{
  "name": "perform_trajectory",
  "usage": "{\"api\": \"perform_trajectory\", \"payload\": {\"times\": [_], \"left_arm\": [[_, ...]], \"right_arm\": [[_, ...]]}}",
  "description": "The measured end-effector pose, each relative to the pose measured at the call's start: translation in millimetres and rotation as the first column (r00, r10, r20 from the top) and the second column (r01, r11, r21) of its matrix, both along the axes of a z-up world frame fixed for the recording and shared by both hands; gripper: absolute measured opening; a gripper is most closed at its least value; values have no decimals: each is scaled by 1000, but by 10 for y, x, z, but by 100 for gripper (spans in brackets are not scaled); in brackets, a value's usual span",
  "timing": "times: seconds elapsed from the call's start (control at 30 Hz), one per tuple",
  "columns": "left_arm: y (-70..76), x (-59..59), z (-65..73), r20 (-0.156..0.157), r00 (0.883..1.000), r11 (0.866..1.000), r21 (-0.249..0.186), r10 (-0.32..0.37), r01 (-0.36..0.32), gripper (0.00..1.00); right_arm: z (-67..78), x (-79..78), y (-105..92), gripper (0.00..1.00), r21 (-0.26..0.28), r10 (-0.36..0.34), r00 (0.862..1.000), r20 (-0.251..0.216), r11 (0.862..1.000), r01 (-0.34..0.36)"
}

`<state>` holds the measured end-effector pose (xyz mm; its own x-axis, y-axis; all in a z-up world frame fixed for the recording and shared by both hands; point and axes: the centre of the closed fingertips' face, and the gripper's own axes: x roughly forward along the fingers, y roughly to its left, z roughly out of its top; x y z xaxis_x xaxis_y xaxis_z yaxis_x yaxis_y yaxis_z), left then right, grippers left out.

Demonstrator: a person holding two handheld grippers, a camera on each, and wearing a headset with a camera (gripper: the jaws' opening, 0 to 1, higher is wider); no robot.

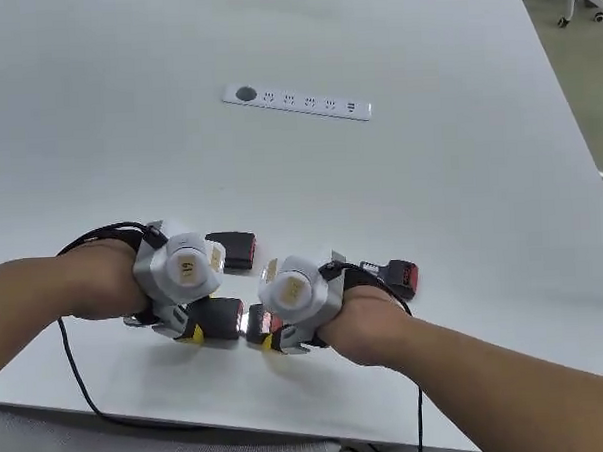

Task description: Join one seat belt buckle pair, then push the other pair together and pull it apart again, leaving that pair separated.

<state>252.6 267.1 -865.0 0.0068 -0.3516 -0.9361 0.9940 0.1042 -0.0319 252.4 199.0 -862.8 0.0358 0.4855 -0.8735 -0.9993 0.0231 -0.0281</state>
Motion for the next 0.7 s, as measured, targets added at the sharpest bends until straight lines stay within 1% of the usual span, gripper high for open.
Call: {"api": "perform_trajectory", "payload": {"times": [0.03, 0.07, 0.1, 0.13, 0.27, 0.33, 0.4, 0.43, 0.47, 0.53, 0.57, 0.6, 0.63, 0.7], "left_arm": [[4, 1, 20, 4, 1000, 1000, -2, -1, 1, 34], [2, 7, 63, 10, 1000, 1000, -12, 2, -2, 34], [-7, 14, 96, 11, 1000, 1000, -27, 6, -6, 34], [-15, 34, 148, 13, 1000, 999, -46, 15, -15, 35], [-17, 110, 313, 29, 999, 997, -75, 14, -11, 39], [-5, 186, 365, 49, 999, 997, -76, 17, -13, 35], [10, 242, 386, 62, 998, 997, -67, 28, -24, 36], [18, 294, 397, 70, 997, 997, -67, 39, -34, 35], [5, 351, 383, 71, 996, 996, -77, 48, -43, 35], [-13, 425, 393, 73, 995, 995, -88, 62, -55, 36], [-22, 451, 403, 76, 995, 994, -89, 67, -60, 36], [-31, 471, 413, 80, 994, 994, -91, 68, -61, 36], [-53, 530, 429, 85, 994, 993, -98, 69, -61, 36], [-84, 607, 447, 84, 993, 991, -113, 84, -74, 36]], "right_arm": [[6, 3, -6, 36, 3, -1, 1000, -3, 1000, 1], [34, 2, -15, 36, 15, -4, 1000, -7, 1000, 4], [60, 5, -18, 36, 29, -12, 1000, -14, 999, 13], [105, 9, -14, 36, 56, -30, 999, -30, 998, 32], [214, 76, -106, 36, 85, -45, 998, -34, 995, 48], [258, 107, -147, 36, 99, -54, 998, -35, 993, 57], [307, 172, -211, 35, 112, -76, 997, -25, 991, 79], [319, 200, -242, 35, 114, -82, 996, -19, 990, 83], [328, 227, -275, 35, 114, -88, 996, -17, 989, 89], [347, 299, -360, 35, 114, -105, 994, -8, 988, 105], [354, 361, -422, 35, 112, -112, 994, 6, 988, 111], [358, 395, -465, 35, 109, -119, 993, 10, 987, 117], [367, 446, -540, 35, 106, -130, 991, 13, 986, 128], [367, 525, -637, 35, 101, -146, 989, 23, 985, 143]]}}
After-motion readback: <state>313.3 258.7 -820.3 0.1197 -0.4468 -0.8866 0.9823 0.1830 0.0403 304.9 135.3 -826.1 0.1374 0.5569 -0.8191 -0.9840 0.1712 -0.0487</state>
